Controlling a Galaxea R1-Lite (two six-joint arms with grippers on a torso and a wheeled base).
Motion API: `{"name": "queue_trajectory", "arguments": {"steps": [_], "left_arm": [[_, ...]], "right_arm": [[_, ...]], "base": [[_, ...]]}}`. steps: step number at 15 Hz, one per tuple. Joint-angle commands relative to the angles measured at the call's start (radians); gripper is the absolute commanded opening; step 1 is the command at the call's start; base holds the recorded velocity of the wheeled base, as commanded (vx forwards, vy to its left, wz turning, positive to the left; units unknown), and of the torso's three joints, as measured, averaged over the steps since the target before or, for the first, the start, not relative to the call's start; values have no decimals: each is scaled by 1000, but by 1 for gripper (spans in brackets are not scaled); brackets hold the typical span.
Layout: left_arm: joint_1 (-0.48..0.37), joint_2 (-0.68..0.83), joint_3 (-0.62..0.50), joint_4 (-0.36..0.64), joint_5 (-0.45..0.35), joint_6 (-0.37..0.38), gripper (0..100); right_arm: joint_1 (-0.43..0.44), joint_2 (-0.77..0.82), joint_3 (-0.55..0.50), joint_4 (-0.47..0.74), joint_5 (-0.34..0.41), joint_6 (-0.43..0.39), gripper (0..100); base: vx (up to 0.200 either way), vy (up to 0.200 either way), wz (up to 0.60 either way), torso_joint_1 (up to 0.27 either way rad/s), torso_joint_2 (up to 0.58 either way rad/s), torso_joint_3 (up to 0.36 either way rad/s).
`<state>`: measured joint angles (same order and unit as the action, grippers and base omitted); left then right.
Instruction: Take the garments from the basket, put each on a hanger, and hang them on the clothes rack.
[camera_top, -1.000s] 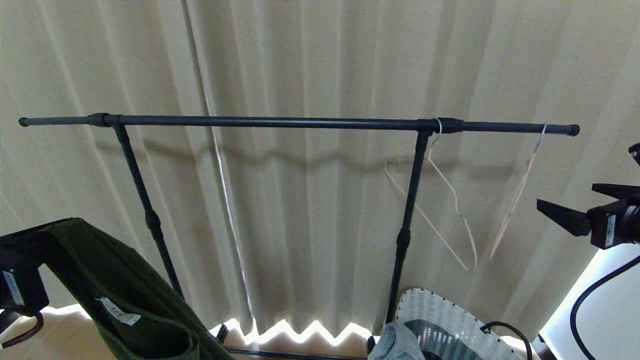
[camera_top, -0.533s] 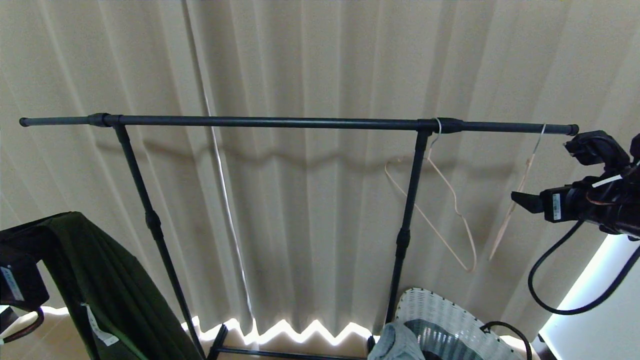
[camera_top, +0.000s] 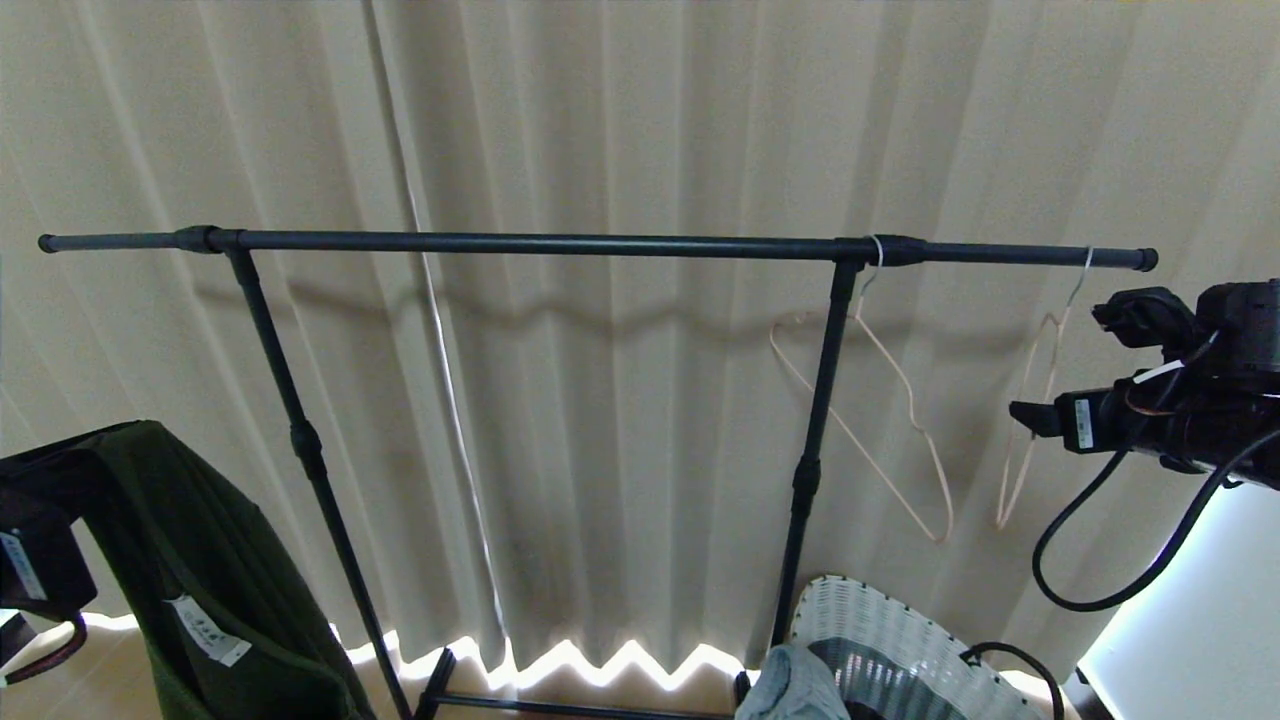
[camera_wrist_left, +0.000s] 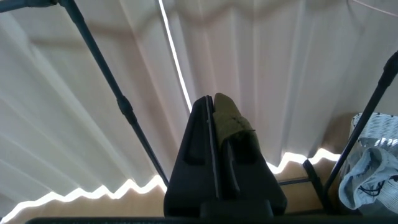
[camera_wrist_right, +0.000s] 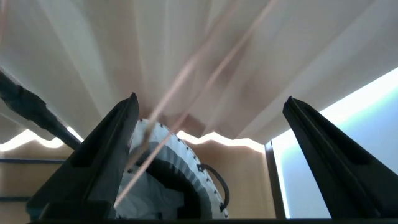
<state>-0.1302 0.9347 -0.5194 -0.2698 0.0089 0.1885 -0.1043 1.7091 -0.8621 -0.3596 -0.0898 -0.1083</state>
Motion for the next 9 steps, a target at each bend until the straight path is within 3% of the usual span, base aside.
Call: {"name": "queue_trajectory", "arguments": {"steps": [1, 9], "left_arm": [[0, 1, -1, 0, 0, 0, 0], [-2, 4, 1, 1, 0, 31, 0]], "right_arm": [[-5, -11, 8, -1, -2, -1, 100], [-8, 23, 14, -2, -2, 36, 100]], "base": [[0, 0, 0, 0, 0, 0], [0, 0, 0, 0, 0, 0]]}}
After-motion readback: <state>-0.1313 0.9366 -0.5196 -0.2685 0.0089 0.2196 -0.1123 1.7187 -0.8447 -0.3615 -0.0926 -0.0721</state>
